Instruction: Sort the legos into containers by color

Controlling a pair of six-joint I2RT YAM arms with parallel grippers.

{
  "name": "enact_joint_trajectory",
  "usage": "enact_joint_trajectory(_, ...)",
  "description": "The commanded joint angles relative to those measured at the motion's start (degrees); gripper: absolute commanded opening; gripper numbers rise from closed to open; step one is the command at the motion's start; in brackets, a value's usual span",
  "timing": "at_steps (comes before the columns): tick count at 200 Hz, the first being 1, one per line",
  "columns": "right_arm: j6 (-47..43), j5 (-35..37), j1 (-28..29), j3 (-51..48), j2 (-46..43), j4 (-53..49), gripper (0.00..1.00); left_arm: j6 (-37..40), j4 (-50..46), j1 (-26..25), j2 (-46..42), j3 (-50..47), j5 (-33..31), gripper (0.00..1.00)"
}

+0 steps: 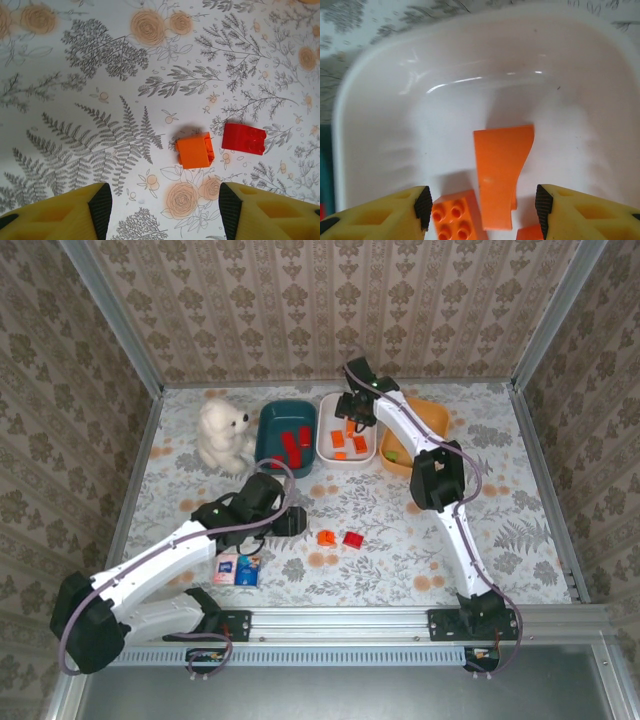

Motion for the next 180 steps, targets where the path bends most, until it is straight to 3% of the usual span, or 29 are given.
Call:
enact_joint_trajectory(1, -2.8, -0.9, 0.4, -0.8, -12.0, -0.6, 0.59, 7.5, -1.9, -0.4, 2.6, 4.1, 2.1, 0.62)
enact_joint_trajectory(22, -4.9, -1.7, 1.3, -11.7, -22.8, 4.1, 0.58, 12.8, -2.1, -1.7, 6.0, 6.9, 3.8, 0.62)
enact_joint_trajectory(63, -2.3, -1.8, 1.9, -47.8, -50.1, 15.4, 0.58, 23.7, -4.6, -8.0, 16.6, 15.7, 4.7, 0.63)
enact_joint_trajectory(103, 1.3, -3.2, 2.0, -75.2, -76.3, 13.3, 0.59, 32.6, -6.5, -15.3, 29.5, 24.9, 3.8, 0.65)
enact_joint_trajectory(147, 5.3, -2.1, 1.7, -88.0, -98.1, 0.4, 0.6, 51.9, -6.7, -20.1, 37.9, 28.6, -0.6, 0.69)
enact_joint_trajectory(180, 7.3, -1.1, 1.7, -88.3, -104.8, -6.3, 0.61, 62.0, -2.2, -19.6, 39.0, 24.9, -1.0, 0.71)
